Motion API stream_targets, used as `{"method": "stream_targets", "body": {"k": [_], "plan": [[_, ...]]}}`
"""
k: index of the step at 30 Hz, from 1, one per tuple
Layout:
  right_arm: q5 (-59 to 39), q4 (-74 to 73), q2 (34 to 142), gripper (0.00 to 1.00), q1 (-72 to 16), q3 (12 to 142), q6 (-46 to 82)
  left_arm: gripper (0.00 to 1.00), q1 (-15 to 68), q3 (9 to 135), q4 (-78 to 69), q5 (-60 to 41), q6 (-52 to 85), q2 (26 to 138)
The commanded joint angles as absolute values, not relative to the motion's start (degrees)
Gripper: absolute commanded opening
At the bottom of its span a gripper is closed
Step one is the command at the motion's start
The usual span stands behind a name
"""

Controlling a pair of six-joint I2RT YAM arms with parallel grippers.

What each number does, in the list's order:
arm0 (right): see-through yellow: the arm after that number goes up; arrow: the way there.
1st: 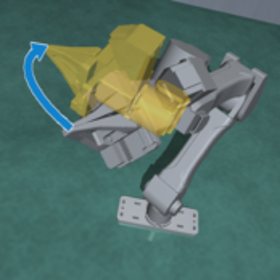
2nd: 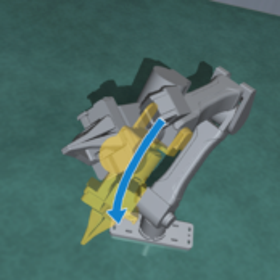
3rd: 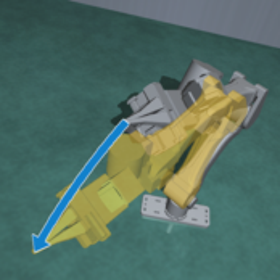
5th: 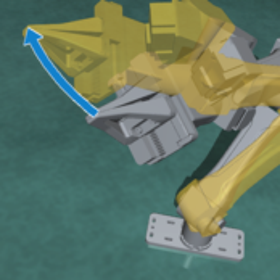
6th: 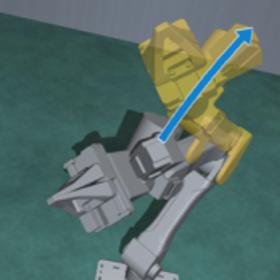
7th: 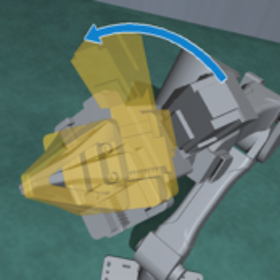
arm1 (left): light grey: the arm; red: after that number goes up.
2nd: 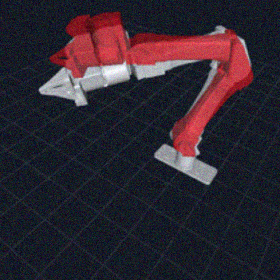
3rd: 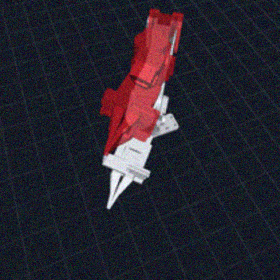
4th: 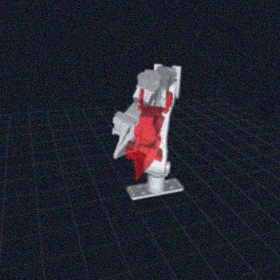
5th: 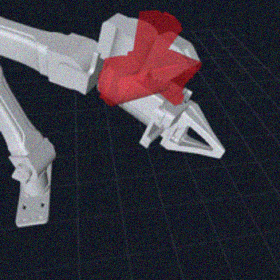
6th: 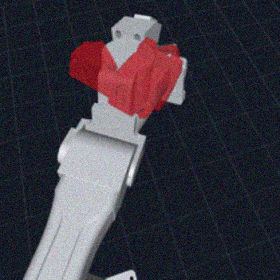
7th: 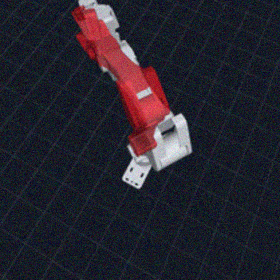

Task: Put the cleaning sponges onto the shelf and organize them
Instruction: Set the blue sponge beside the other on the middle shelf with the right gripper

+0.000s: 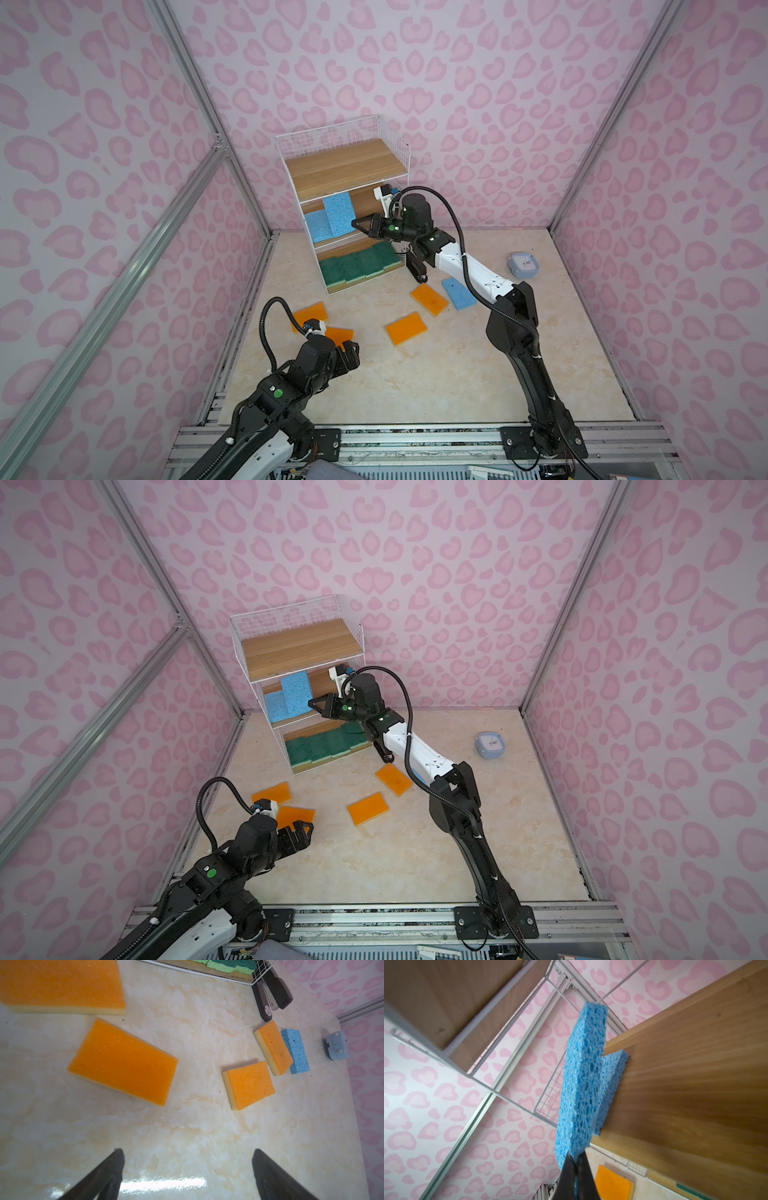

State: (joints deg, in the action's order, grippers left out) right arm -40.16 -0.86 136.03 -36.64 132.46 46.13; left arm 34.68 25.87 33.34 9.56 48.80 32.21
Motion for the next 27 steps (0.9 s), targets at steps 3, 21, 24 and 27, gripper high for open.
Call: {"method": "stream_targets", "body": {"k": [3, 21, 24, 27], "plan": [[-41.24, 2.39, 140.98, 0.05, -36.3, 139.76, 47.42, 0.97, 34.71, 26.71, 34.3, 10.2, 48.47, 32.55], [-40.26, 3.33, 143.66, 0.57, -35.2, 142.91, 47.48, 0.97, 34.68, 27.72, 34.87, 10.28, 48.52, 33.77], [-38.61, 6.79, 142.49, 0.77, -35.39, 142.69, 44.59, 0.97, 34.71, 28.03, 34.95, 10.28, 48.46, 33.94], [-35.07, 10.2, 139.51, 0.9, -35.95, 140.25, 39.48, 0.97, 34.68, 28.32, 34.94, 10.2, 48.42, 34.19]]}}
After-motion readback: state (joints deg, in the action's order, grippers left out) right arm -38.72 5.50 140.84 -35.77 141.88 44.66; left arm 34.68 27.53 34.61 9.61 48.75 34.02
